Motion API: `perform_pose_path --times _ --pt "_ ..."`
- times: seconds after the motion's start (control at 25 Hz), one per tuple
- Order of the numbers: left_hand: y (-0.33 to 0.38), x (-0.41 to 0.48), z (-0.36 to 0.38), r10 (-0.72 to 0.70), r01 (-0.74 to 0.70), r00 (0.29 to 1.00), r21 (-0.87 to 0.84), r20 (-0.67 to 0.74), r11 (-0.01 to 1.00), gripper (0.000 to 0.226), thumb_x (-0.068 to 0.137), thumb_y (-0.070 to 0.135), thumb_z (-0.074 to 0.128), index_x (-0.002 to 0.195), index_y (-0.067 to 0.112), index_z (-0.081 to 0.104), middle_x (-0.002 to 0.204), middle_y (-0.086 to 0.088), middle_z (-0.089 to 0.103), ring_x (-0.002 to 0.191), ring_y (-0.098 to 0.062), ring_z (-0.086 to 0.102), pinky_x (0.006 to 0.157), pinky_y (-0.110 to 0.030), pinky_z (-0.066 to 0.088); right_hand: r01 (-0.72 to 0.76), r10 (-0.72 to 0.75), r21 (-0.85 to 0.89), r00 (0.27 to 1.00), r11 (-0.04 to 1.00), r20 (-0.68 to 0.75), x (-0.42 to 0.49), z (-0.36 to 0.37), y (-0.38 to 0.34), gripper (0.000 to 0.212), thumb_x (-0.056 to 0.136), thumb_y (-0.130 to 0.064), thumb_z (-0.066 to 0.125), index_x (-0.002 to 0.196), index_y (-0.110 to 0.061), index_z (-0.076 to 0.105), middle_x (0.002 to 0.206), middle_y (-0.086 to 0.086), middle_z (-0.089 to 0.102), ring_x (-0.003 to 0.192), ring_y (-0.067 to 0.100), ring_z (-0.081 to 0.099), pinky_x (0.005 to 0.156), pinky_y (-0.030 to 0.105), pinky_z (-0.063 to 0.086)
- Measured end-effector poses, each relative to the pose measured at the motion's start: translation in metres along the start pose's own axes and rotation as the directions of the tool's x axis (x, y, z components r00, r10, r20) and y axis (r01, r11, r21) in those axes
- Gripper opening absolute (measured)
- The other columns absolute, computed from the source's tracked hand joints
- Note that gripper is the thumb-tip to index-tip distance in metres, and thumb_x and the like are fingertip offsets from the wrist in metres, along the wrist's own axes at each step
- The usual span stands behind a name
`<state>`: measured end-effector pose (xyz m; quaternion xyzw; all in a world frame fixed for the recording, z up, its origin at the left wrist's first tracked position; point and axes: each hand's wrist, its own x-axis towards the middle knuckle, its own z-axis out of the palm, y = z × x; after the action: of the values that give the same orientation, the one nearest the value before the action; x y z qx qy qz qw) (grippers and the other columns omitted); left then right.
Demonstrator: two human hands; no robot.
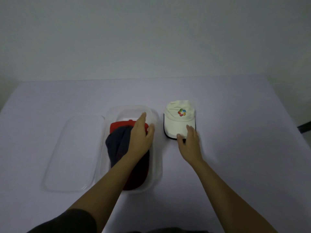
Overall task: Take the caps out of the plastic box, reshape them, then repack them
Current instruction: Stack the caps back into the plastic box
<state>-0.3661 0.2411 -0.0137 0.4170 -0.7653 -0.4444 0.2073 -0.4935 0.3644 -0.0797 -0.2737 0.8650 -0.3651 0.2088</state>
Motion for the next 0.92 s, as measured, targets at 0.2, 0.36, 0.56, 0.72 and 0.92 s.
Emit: perform_pose_path --times 0.2,0.36,0.56,0.72,0.92 --pt "0.024 0.047 0.071 -0.598 0.691 0.723 -0.383 0.346 0.613 0.049 0.093 0.025 0.051 0.137 0.008 0.039 0.124 -0.005 0.053 0.113 -0.025 0.053 0.089 -0.034 0.044 -0.419 0.4 0.345 0.907 0.84 0.127 0.027 -0.026 0.031 0.074 0.09 -0.035 0.057 0.146 -0.006 0.018 0.147 0.014 0.036 0.132 0.028 0.039 0.105 0.036 0.034" --pt "0.007 0.054 0.11 -0.76 0.821 0.519 -0.478 0.392 0.314 0.051 0.087 0.032 0.062 0.128 0.006 0.046 0.121 -0.005 0.055 0.113 -0.03 0.055 0.084 -0.037 0.048 -0.539 0.498 0.458 0.839 0.707 0.219 0.041 -0.023 0.043 0.076 0.089 -0.038 0.058 0.146 -0.006 0.02 0.147 0.011 0.038 0.131 0.028 0.041 0.103 0.037 0.036" --pt "-0.016 0.052 0.13 -0.793 0.815 0.52 -0.462 0.316 0.35 0.062 0.079 0.024 0.07 0.131 0.005 0.043 0.125 -0.014 0.057 0.107 -0.032 0.057 0.084 -0.042 0.052 -0.605 0.508 0.593 0.788 0.532 0.348 0.05 -0.009 0.051 0.056 0.083 -0.035 0.065 0.129 -0.013 0.042 0.126 0.003 0.056 0.104 0.024 0.059 0.07 0.035 0.049" --pt "-0.014 0.051 0.134 -0.779 0.791 0.546 -0.495 0.308 0.358 0.049 0.086 0.014 0.066 0.127 -0.004 0.047 0.123 -0.018 0.058 0.109 -0.035 0.058 0.094 -0.049 0.05 -0.559 0.494 0.747 0.793 0.359 0.355 0.052 -0.003 0.053 0.045 0.086 -0.011 0.064 0.127 -0.008 0.045 0.126 0.012 0.057 0.108 0.028 0.059 0.069 0.031 0.053" --pt "0.008 0.046 0.129 -0.71 0.774 0.565 -0.569 0.421 0.278 0.038 0.089 0.0 0.056 0.125 -0.008 0.047 0.117 -0.02 0.056 0.111 -0.036 0.056 0.091 -0.044 0.05 -0.504 0.433 0.857 0.8 0.108 0.416 0.048 -0.021 0.046 0.049 0.089 0.001 0.056 0.134 -0.01 0.041 0.13 0.016 0.054 0.111 0.031 0.058 0.072 0.035 0.056"
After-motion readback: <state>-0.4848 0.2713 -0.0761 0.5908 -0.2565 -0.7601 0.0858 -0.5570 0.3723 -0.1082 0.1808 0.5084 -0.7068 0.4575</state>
